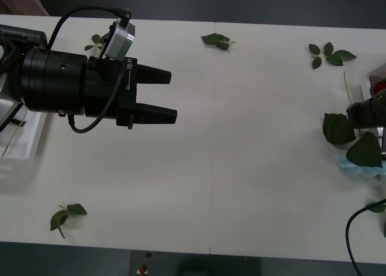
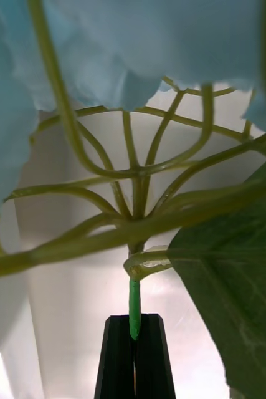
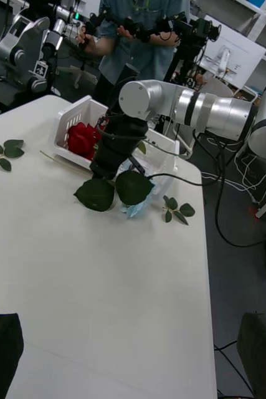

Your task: Put the red flowers into the right box and the blue flowers into the left box

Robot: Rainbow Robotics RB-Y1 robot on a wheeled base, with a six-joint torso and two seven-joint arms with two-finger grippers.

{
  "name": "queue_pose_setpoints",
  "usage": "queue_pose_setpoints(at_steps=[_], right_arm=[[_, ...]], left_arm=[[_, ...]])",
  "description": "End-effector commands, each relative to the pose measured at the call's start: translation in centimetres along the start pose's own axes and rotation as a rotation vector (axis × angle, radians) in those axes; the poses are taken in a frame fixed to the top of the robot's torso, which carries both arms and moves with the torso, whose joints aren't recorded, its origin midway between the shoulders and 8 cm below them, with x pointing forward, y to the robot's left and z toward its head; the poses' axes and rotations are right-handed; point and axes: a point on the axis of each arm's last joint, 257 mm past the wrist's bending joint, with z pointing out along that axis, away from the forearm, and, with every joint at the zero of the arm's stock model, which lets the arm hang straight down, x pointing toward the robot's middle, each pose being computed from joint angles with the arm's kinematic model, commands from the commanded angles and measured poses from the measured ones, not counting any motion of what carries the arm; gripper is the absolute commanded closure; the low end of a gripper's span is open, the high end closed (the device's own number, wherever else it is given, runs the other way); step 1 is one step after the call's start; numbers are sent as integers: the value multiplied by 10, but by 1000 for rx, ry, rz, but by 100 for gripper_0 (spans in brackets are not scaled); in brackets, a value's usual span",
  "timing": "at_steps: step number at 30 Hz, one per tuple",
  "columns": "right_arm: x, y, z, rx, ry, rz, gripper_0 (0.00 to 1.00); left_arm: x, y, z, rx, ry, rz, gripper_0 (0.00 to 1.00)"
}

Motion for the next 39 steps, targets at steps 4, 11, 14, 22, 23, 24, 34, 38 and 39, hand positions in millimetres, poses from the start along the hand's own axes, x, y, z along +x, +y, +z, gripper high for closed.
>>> queue_pose_setpoints(at_steps=[4, 11, 14, 22, 23, 24, 34, 38, 39], right_arm=[[17, -1, -39, 32, -39, -154, 100], [39, -6, -83, 33, -20, -362, 100], [49, -9, -103, 38, -4, -478, 100], [79, -11, -167, 29, 61, -893, 100], [84, -11, -174, 23, 73, -947, 100], [86, -12, -179, 20, 78, -992, 100], [89, -46, -214, 11, 94, -1530, 100], [82, -61, -219, 22, 72, -1818, 100], [80, -67, -220, 28, 77, -1914, 100]], left_arm=[[-6, -8, 1, 13, -3, 32, 0], [-6, -8, 1, 13, -3, 32, 0], [-6, -8, 1, 13, -3, 32, 0], [-6, -8, 1, 13, -3, 32, 0], [-6, -8, 1, 13, -3, 32, 0], [-6, -8, 1, 13, -3, 32, 0], [-6, -8, 1, 13, -3, 32, 0], [-6, -8, 1, 13, -3, 32, 0], [-6, -8, 1, 13, -3, 32, 0]])
